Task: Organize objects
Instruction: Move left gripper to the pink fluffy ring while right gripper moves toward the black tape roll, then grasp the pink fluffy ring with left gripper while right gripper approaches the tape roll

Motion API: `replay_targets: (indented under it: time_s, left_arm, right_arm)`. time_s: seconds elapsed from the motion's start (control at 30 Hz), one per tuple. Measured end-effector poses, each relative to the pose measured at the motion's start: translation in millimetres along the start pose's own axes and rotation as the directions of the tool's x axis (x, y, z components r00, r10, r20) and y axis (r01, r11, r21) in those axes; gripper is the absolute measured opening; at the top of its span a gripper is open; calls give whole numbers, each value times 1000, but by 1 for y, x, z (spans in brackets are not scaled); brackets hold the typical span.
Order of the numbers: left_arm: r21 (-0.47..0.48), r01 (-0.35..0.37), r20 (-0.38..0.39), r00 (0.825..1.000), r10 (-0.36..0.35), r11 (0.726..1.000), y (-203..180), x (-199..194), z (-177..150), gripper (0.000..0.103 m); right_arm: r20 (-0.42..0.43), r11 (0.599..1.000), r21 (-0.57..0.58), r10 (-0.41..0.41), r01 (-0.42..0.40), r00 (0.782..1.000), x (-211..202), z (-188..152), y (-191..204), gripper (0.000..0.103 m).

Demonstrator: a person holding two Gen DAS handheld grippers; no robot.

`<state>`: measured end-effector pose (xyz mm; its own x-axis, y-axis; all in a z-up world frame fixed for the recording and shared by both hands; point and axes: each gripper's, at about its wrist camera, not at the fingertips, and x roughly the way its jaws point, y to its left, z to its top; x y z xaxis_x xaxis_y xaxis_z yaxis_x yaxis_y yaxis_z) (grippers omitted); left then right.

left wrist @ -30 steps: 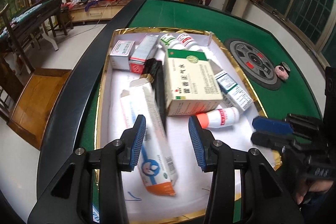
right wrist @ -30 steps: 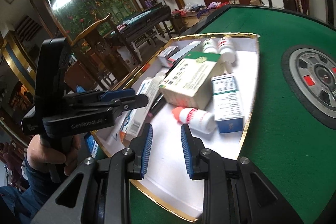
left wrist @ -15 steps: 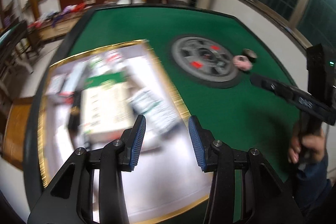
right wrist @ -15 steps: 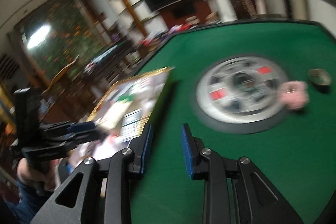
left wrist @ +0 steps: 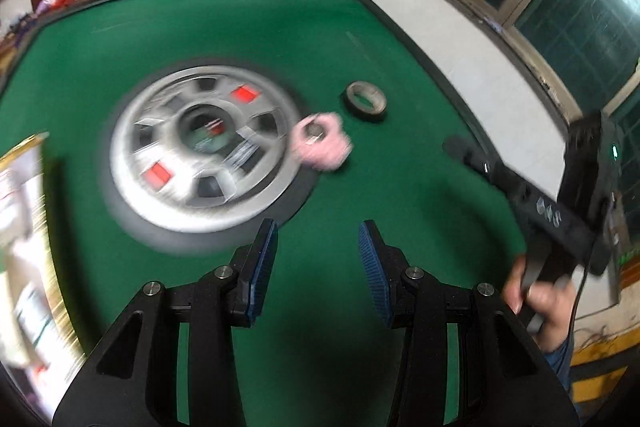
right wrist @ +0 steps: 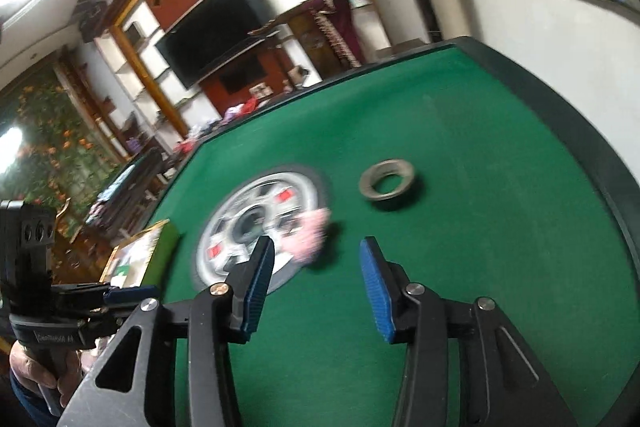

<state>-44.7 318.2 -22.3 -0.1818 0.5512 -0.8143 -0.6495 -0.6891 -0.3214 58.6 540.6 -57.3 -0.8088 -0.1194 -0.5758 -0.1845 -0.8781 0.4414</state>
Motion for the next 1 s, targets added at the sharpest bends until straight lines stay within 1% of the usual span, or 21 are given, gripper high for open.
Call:
replay_targets:
  time_s: [0.07,0.13,0.17,0.27,0.37,0.47,0.57,0.63,0.7,0.8,0.83,0.87,0.97,1.0]
  left_arm:
    - [-36,30,-29,999,-32,999,-2,24,18,42]
    - [-78,34,-61,997,-39,996,-2,42,33,42]
    - [-80,33,-68,997,-38,996,-2,49,39,42]
    - [-47,-23,-75,997,20,999,-6,65,56,42]
    - [-19,-75,-93,993,73,997,-8,79,68,42]
    - [-8,-69,-125,990,68,998,-10,92,74,42]
    - [1,-90,-144,986,89,996,-11,102,78,42]
    - [9,-123,-145,982,123,992,-11,109,81,42]
    - [0,-135,-154,979,133,991,-8,116,84,42]
    - [-38,-128,-124,985,122,991,-4,117,86,42]
    - [-38,-134,-118,985,129,990,-2,115,86,33]
    - [-32,-145,-100,985,141,989,-2,112,84,29]
    - [-17,-137,-59,989,136,990,0,103,72,28]
    - [-18,-131,-46,990,130,991,2,96,64,28]
  right_arm:
    - [-5,1000,23,-13,13,1000,0,5,-17,45]
    - [-14,998,63,-6,7,1000,0,7,-30,45]
    - [-21,997,80,6,-4,1000,0,7,-34,45]
    - [-30,990,129,62,-58,998,-1,8,-41,45]
    - [-29,987,130,94,-89,995,-4,8,-37,45]
    - [-28,986,124,117,-113,993,-7,8,-31,45]
    - [-23,983,133,130,-126,991,-9,8,-29,45]
    - [-19,982,139,134,-130,991,-10,8,-29,45]
    - [-21,982,139,131,-127,991,-9,8,-30,46]
    - [-22,984,141,116,-112,993,-8,7,-32,46]
    - [-21,984,142,111,-107,994,-8,7,-33,46]
    - [-19,984,144,104,-100,994,-7,7,-34,46]
    - [-13,988,139,74,-72,997,-6,7,-38,46]
    - [-14,988,138,64,-61,998,-5,7,-39,46]
